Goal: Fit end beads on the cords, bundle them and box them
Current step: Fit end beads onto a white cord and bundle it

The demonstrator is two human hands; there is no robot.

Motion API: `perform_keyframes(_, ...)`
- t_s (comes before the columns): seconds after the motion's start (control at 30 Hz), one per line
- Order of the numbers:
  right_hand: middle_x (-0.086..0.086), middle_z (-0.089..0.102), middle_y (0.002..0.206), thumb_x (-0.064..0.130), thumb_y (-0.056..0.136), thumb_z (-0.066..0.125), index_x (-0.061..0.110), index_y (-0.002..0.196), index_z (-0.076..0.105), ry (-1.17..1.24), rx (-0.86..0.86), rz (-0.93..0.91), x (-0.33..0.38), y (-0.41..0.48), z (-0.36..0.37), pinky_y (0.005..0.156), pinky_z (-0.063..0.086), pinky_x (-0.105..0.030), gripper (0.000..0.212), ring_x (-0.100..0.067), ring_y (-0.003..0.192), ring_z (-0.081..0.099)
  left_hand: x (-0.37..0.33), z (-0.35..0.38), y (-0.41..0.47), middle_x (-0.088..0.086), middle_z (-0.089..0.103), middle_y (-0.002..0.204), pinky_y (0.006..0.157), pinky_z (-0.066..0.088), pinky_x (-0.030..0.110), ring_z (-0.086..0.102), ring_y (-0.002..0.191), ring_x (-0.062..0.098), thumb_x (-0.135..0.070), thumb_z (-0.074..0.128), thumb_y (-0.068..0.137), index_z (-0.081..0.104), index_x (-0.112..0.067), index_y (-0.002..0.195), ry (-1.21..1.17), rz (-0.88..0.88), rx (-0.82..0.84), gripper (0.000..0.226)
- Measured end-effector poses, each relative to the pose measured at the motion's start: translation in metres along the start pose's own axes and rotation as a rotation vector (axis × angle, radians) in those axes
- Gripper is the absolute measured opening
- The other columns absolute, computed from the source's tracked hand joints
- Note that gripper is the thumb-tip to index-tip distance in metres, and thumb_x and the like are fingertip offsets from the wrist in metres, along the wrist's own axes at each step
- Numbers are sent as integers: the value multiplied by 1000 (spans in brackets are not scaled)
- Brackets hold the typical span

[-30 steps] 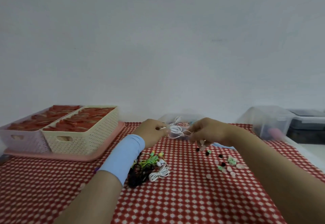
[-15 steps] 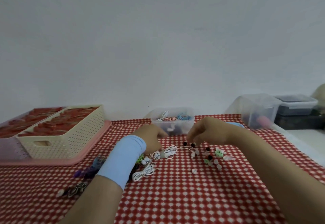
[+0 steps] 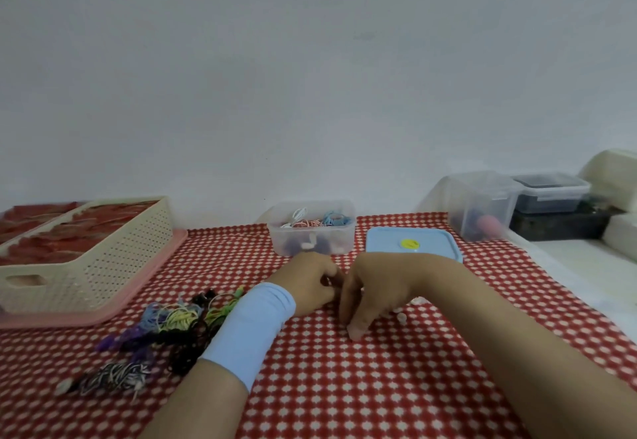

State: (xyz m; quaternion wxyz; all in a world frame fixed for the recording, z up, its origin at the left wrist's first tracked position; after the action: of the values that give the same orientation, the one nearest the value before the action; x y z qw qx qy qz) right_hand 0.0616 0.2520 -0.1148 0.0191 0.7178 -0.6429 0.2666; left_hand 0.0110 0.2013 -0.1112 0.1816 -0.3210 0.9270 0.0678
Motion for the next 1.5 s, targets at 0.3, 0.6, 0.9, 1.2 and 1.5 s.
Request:
perform_keyframes(0.3, -5, 77, 80, 20, 84, 81, 21, 87, 82, 331, -265, -98, -6, -6, -29, 64, 54, -28, 4, -13, 62, 64, 30, -18, -4, -8, 73, 100, 77, 47, 12, 67, 91, 4, -17, 64, 93, 68, -21, 101, -612, -70, -271, 10)
perform_keyframes(0.6, -1, 76, 86, 17, 94, 70, 11, 94, 79, 819, -521, -120, -35, -15, -52, 48, 39, -22, 10, -11, 60, 59, 37, -15, -7, 2, 77, 89, 71, 51, 24, 62, 74, 11, -13, 67, 91, 76, -17, 100, -1075, -102, -320, 13)
perform_keyframes(0.9, 0, 76, 89, 15, 95, 66, 12, 99, 79, 975, -424, -125, -32, -7, -41, 46, 39, -22, 13, -14, 61, 58, 38, -8, -4, 7, 77, 95, 100, 48, 47, 62, 92, 23, -22, 72, 87, 80, -23, 92, -1114, -68, -234, 10)
perform_keyframes(1.2, -8, 74, 93, 14, 96, 65, 10, 102, 79, 1016, -409, -132, -30, -4, -37, 48, 42, -22, 16, -15, 65, 63, 39, -3, -2, 5, 75, 89, 89, 53, 33, 66, 84, 15, -15, 69, 88, 77, -13, 97, -1230, -68, -193, 12)
perform_keyframes(1.5, -9, 75, 88, 17, 88, 71, 9, 100, 80, 1023, -438, -121, -29, -1, -39, 44, 42, -23, 16, -17, 63, 63, 36, -5, -1, 2, 73, 79, 74, 53, 23, 64, 73, 10, -8, 65, 90, 74, -10, 95, -1244, -44, -195, 10)
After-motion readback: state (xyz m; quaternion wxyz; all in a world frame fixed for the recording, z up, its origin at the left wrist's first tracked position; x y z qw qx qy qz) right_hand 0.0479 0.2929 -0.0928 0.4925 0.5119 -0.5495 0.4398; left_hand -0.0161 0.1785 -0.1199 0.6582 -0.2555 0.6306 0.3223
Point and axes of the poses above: each hand's wrist, its own y-axis towards the middle knuckle, its own z-axis out of the palm, x = y × z, the point moved 10 cm from there along y, towards the middle knuckle
